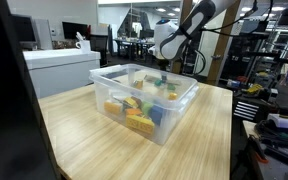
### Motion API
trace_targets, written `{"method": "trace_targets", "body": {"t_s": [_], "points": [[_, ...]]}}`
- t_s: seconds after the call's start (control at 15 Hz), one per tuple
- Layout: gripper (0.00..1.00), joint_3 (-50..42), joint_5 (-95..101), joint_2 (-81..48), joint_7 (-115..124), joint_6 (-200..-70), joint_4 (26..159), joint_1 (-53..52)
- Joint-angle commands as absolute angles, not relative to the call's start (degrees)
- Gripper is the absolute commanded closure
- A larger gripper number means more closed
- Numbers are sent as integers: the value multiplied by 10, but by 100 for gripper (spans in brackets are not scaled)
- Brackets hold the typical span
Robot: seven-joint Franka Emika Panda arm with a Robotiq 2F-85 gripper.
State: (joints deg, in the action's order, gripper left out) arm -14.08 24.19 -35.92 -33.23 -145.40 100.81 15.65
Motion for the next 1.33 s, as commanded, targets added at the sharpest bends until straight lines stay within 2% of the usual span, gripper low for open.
{"method": "trace_targets", "body": {"t_s": [0.0, 1.0, 1.07, 1.13, 1.27], "points": [[0, -129, 229, -362, -319, -1432, 999, 171], [0, -102, 133, -458, -277, -1349, 847, 224], [25, -100, 127, -461, -277, -1337, 839, 229], [27, -100, 121, -465, -278, -1324, 828, 235], [41, -99, 111, -471, -278, -1298, 812, 243]]}}
